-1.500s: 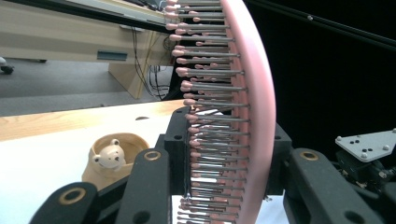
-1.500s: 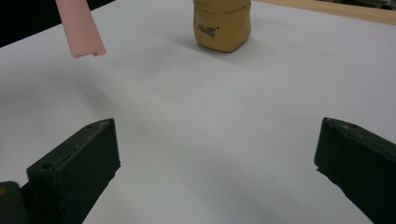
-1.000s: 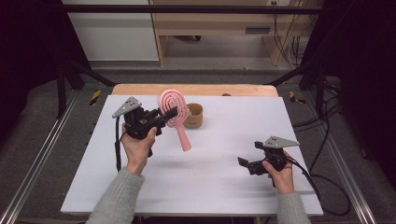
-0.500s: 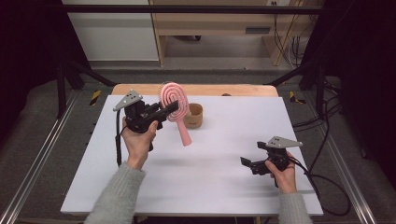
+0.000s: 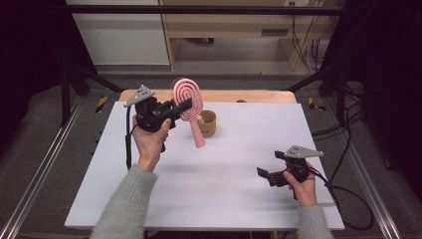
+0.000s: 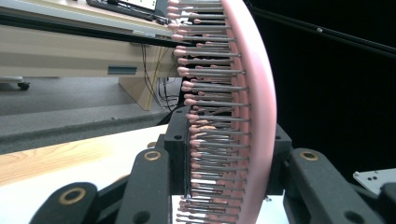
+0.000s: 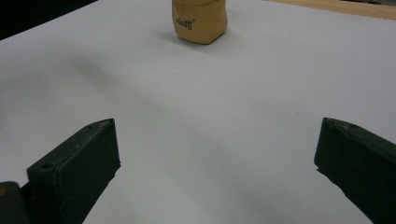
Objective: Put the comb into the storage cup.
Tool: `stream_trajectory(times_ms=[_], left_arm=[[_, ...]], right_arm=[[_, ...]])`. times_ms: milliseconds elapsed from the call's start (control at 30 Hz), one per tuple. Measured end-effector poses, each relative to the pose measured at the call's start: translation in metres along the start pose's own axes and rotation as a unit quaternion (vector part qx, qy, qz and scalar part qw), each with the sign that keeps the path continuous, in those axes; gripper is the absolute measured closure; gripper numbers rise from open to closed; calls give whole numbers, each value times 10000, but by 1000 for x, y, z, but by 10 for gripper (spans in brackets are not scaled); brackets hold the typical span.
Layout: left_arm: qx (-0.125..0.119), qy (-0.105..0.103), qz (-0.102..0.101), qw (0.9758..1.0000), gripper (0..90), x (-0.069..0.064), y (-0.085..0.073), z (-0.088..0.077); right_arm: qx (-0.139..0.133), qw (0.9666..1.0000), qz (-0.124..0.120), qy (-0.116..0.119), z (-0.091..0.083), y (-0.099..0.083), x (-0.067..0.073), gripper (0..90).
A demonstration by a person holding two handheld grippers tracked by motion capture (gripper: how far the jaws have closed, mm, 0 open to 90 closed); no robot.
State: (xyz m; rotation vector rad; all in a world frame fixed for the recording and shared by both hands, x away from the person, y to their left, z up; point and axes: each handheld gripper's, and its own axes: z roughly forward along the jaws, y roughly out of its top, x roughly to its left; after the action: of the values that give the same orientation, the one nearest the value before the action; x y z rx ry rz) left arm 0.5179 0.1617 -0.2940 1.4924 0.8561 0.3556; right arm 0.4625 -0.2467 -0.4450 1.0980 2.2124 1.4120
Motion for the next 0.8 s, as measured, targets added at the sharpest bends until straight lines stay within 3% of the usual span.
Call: stream_trajectory(times_ms=[800], left_arm=[[-56, 159, -20, 9999, 633, 5, 21, 19]], right_arm=[[32, 10000, 40, 12, 0, 0, 0, 4]])
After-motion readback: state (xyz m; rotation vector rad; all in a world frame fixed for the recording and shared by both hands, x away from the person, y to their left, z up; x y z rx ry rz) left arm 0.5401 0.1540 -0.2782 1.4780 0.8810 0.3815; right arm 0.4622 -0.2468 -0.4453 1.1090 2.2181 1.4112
